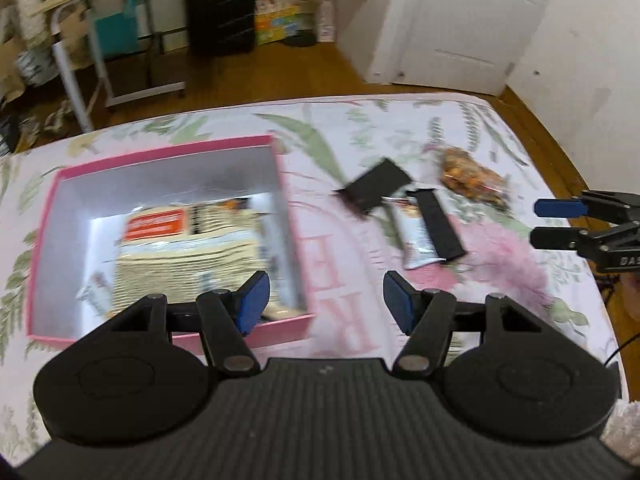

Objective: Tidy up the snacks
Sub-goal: 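Grasp the white snack bar with the left tool while the right grasps a black bar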

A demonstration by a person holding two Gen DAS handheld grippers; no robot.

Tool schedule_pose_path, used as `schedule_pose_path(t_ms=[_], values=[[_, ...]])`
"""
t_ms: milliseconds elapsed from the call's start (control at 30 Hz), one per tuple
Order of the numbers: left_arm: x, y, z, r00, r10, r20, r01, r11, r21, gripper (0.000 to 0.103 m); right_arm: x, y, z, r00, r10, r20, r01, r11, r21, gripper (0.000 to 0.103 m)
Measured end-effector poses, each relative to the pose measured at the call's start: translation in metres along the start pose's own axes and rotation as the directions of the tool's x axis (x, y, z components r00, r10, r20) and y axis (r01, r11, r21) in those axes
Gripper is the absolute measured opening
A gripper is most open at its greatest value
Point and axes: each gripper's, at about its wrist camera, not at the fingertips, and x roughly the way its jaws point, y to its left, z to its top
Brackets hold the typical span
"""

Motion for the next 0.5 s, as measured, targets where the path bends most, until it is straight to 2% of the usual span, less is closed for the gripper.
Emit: schedule_pose_path(t_ms=[200, 500], values=[[0.029, -0.054, 0.008, 0.998, -0.056, -0.029, 0.058, 0.996, 0.068, 0.060, -0.006, -0.027, -0.020, 0.995, -0.082, 0.049, 0.082, 0.997, -0.008, 0.067], [0.085, -0.105, 0.013, 0.998, -0.060, -0.023, 0.062, 0.992, 0.106, 0.060, 0.020, -0.045, -0.047, 0.996, -0.079, 0.043, 0.080, 0.997, -0.022, 0.067]])
